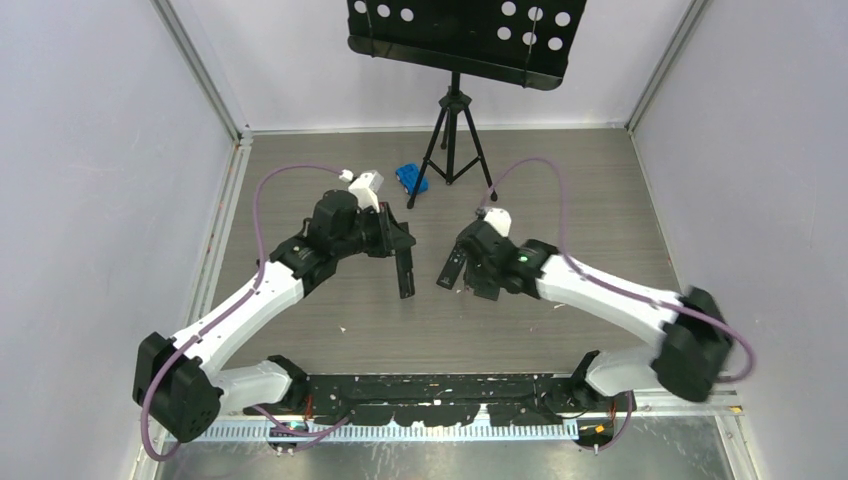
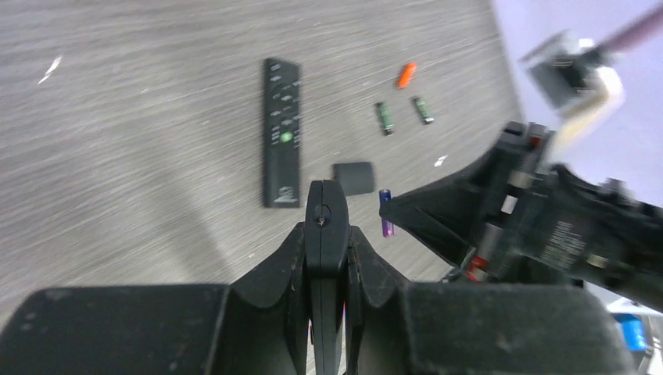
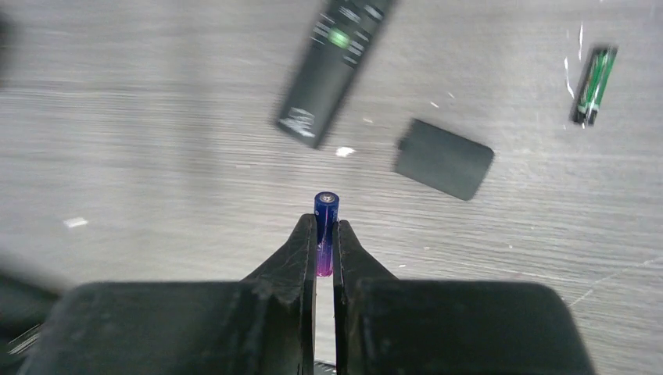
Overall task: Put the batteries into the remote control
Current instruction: Pick up the battery from the center of the board, then load the battery into the remote control.
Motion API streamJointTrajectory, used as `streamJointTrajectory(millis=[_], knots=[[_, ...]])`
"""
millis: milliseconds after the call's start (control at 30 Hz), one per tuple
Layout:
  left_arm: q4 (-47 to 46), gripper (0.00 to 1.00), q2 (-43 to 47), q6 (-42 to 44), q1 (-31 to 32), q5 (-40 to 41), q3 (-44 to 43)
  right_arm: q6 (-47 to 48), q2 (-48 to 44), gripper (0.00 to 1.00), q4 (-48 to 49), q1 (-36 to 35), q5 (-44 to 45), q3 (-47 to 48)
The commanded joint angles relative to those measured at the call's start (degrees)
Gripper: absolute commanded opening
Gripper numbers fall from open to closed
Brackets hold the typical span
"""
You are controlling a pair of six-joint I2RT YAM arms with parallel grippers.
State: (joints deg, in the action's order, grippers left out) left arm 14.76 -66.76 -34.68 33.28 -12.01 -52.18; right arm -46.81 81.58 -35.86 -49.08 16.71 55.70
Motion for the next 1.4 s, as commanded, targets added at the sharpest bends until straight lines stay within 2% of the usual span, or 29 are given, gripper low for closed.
streamJointTrajectory(millis=[0,200,300,467,833,1000,1367], knots=[[-17.20,0.00,2.90,-4.97,-0.29,-9.51,1.84,4.50,-15.21,0.04,7.44,-2.94,5.51,1.23],[-27.67,0.00,1.84,-15.10,-0.32,-15.57,1.68,8.82,-25.52,0.04,16.23,-7.93,4.97,2.83],[-30.28,0.00,1.43,-20.18,-0.36,-17.44,0.65,10.95,-27.48,0.04,20.29,-9.93,3.51,3.10],[-30.86,0.00,1.08,-24.01,-0.35,-20.63,-1.02,14.29,-27.58,0.04,23.87,-11.56,2.34,3.25],[-32.60,0.00,0.62,-28.89,-0.36,-20.63,-0.29,14.26,-26.74,0.04,24.38,-12.52,-0.38,2.19],[-36.22,0.00,-1.19,-31.49,-0.32,-21.38,-0.07,15.20,-26.65,0.04,23.89,-13.13,-1.61,1.70],[-40.08,0.00,-1.60,-33.11,-1.00,-23.51,0.06,18.40,-28.38,0.05,20.29,-13.54,2.23,0.98]])
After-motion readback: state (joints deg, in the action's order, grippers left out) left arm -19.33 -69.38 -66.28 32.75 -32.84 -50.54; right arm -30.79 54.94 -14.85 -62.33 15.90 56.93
